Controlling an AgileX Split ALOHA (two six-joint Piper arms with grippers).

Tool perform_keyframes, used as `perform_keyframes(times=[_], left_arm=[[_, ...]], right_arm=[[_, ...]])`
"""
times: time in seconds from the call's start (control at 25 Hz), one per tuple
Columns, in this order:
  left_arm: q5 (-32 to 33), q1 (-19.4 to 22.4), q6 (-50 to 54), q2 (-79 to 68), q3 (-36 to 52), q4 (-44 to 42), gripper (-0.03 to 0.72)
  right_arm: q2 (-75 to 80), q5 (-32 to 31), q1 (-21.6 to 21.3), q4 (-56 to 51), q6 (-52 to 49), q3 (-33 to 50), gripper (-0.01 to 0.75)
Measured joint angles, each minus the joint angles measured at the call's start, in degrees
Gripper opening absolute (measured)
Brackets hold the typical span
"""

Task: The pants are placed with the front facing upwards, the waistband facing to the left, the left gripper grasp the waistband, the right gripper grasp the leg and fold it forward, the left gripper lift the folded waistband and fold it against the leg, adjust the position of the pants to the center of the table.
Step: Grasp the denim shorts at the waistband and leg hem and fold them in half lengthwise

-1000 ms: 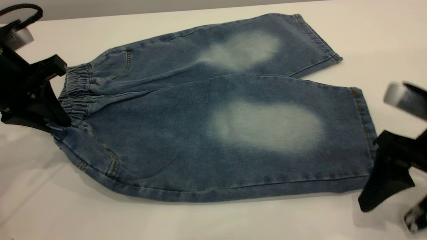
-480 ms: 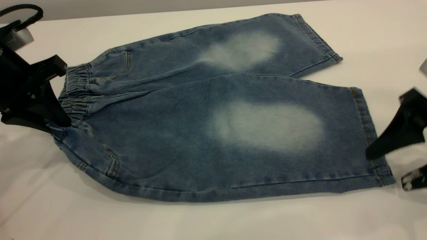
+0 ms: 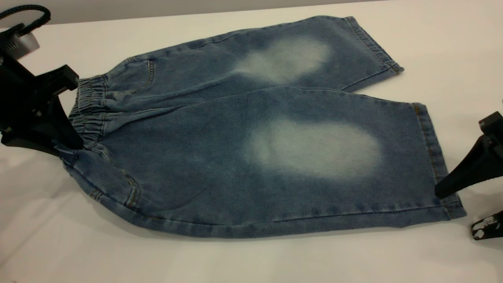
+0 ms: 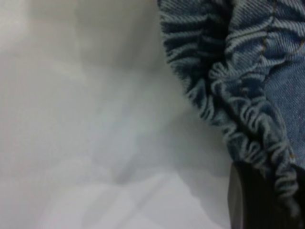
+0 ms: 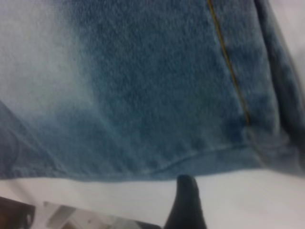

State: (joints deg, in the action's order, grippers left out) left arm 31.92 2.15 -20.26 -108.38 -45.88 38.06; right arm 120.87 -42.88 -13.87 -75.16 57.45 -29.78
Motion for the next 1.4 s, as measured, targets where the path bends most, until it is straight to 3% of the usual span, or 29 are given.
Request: perform_keyframes(times=[0.24, 0.6, 0.84, 1.12, 1.4], left_arm=[[-0.06, 0.0, -0.27, 0.0, 0.0, -0.05, 0.139], [-0.06, 0.0, -0.27, 0.0, 0.0, -0.05, 0.139], [-0.16, 0.0, -0.27, 0.0, 0.0, -0.11, 0.139], [-0.23, 0.0, -0.27, 0.0, 0.0, -0.29, 0.139], [-0.23, 0.0, -0.32, 0.0, 0.0, -0.29, 0.139]], right_arm=[[3.24, -2.85, 0.02, -1.57, 2.17, -2.0, 0.483], [3.24, -2.21, 0.07, -7.51, 7.54, -3.19, 0.47], [3.24, -1.96, 0.07, -11.23, 11.83, -3.24, 0.394], [3.26, -2.45, 0.14, -7.04, 9.22, -3.24, 0.268], [3.26, -3.84, 0.19, -7.07, 8.72, -3.24, 0.252]])
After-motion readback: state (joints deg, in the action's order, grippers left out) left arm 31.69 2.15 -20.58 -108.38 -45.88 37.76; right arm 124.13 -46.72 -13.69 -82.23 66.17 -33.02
